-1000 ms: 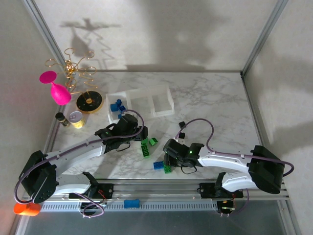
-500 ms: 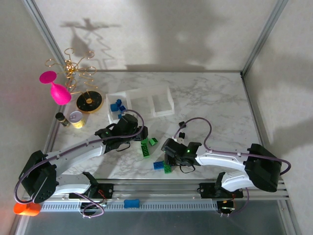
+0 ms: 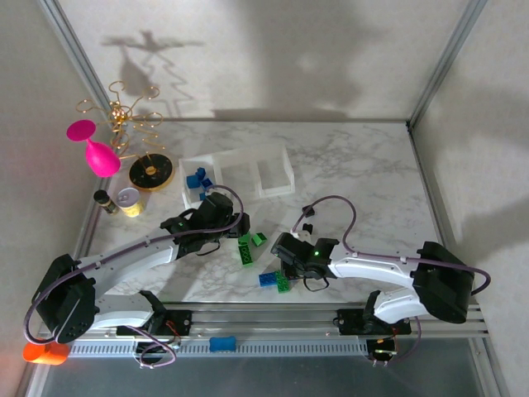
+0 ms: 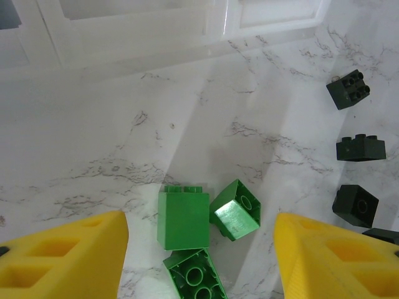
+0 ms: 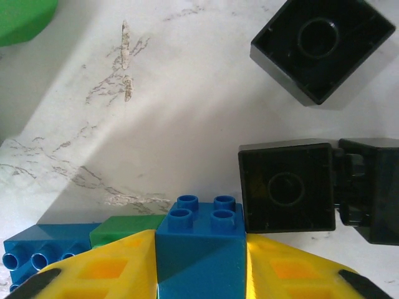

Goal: Sort the legos into containers by color
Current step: Pick up the lego from the bottom-center of the table, then place the lego in the container.

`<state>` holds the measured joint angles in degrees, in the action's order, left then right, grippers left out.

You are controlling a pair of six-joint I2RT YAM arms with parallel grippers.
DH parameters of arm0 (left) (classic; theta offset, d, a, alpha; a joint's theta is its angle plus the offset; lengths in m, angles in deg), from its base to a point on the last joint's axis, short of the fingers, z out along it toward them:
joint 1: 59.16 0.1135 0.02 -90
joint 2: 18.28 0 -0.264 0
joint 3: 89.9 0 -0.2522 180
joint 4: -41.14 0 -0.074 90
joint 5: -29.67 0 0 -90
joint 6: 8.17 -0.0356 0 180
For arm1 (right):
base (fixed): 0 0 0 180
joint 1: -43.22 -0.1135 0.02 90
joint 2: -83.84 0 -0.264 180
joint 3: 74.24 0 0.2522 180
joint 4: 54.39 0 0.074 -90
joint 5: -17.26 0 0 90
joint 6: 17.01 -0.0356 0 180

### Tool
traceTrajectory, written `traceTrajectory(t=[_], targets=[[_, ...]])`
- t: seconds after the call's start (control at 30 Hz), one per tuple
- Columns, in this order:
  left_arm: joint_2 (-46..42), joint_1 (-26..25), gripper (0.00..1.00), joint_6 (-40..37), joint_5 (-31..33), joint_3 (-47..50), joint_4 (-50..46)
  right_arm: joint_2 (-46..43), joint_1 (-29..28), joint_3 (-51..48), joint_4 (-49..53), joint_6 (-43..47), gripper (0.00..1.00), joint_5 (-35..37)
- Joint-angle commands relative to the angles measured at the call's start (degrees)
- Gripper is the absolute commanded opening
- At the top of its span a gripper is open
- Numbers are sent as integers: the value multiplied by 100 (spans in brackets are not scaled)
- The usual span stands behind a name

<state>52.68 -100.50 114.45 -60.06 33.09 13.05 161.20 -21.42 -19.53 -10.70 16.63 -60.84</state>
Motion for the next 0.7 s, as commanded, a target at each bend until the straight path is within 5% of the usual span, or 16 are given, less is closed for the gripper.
traceTrajectory(t=[0.0, 0.4, 0.67], targets=[[-52, -42, 63, 51, 172, -70, 66, -177, -57, 232, 270, 62, 35, 285], [-592, 272, 65, 204, 886, -198, -367, 4, 602, 1423, -381, 1421, 36, 232], [-1128, 1104, 69, 281, 1222, -421, -996, 1612, 978, 3065, -1503, 2636, 34, -26]])
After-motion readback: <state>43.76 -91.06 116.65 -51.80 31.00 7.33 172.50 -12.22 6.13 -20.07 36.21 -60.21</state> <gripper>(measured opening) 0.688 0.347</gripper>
